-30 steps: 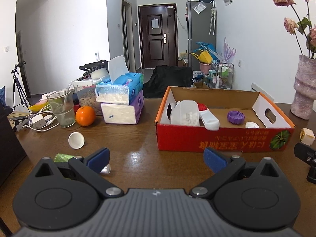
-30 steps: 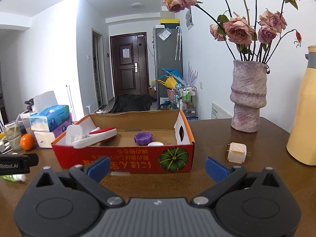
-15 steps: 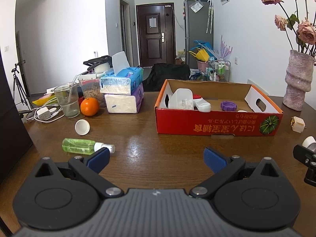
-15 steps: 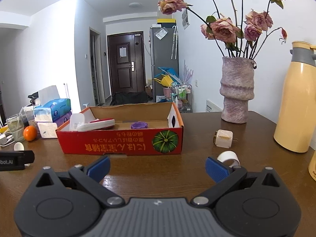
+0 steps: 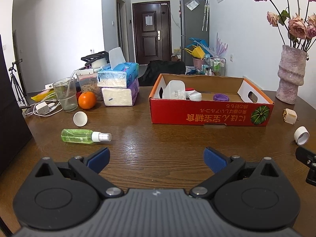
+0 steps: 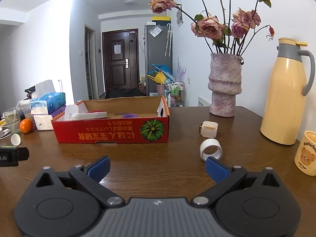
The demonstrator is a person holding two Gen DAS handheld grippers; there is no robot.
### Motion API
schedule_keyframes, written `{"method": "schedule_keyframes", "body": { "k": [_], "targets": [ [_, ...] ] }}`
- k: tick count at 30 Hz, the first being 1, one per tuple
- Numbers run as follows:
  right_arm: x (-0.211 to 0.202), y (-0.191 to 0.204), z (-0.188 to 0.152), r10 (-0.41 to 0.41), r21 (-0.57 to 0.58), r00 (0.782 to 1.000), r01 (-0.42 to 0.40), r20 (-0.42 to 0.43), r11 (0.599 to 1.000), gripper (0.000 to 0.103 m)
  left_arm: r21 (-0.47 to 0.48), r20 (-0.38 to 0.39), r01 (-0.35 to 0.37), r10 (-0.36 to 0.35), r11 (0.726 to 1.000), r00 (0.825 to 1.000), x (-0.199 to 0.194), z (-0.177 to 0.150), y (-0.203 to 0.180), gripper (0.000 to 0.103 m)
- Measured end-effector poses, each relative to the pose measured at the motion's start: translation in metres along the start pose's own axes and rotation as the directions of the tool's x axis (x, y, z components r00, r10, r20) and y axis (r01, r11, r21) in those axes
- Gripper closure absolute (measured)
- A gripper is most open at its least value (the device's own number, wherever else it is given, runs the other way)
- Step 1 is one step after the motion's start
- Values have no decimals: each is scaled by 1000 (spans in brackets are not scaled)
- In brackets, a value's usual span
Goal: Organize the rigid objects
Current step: 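Withdraw both tools from the red box back over the table, then move the right tool to the white tape roll and close on it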
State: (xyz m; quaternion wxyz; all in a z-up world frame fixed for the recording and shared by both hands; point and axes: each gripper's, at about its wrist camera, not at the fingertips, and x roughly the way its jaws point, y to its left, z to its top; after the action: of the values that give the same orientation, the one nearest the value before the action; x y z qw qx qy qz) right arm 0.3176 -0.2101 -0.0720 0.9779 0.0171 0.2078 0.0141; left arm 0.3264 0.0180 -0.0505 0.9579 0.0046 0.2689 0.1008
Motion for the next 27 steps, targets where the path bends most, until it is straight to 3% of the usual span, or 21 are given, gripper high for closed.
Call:
{"method": "schedule_keyframes", "body": {
  "k": [13,27],
  "targets": [
    [4,-23,-4,-76,14,996,77,-48,997,0,17,-12,10,-10,1000,1000,0,-2,-5,0],
    [33,-54,1,-156,11,982,158,-102,987,0,6,-9,-18,18,1000,1000,8,8,17,0]
  ]
}}
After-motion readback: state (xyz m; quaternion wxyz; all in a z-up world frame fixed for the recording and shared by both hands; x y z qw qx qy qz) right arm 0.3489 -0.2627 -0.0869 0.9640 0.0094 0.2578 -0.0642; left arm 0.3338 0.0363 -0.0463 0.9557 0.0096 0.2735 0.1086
